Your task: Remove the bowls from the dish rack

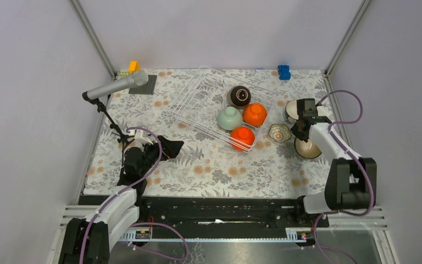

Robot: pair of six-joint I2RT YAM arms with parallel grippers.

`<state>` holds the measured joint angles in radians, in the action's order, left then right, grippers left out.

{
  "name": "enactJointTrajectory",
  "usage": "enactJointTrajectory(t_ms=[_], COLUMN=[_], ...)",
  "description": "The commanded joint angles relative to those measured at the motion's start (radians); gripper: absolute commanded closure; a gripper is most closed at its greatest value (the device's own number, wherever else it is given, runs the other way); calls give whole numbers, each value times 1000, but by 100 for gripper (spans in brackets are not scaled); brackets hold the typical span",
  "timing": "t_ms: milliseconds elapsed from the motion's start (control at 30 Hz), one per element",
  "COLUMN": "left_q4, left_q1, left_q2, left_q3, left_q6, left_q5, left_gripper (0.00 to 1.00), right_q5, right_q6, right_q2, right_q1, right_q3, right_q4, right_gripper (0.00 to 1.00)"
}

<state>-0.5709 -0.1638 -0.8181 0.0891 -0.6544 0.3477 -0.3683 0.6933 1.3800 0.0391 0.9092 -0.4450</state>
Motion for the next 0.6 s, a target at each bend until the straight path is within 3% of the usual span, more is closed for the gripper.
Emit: enactJointTrajectory(t_ms=[0,167,267,400,433,467,500,567], left_q4=[-46,-38,-41,-40,-39,-38,-37,-35], left_q1=[0,0,0,0,0,0,0,0], left_q2=[0,10,7,4,6,8,12,19], left_q3=[0,-1,0,3,3,3,2,-1], left_q6=[7,10,9,9,9,8,7,6], left_q5=[-1,-10,-7,-2,-1,1,2,-2], left_gripper=[1,1,1,1,1,1,1,1], right_q5=[43,-70,-57,-26,-26,-27,-15,-24], right_q6=[48,85,49,4,-4,-10,-30,-40], right_q2=[103,237,279,265,255,241,224,184], right_q1=[-17,-16,-16,-16,-16,-17,-16,-16], right_q3=[119,208,236,222,212,202,185,157], right_q4=[-13,-127,-140,-93,-81,-70,-46,-4], right_gripper=[100,100,100,88,73,29,9,1])
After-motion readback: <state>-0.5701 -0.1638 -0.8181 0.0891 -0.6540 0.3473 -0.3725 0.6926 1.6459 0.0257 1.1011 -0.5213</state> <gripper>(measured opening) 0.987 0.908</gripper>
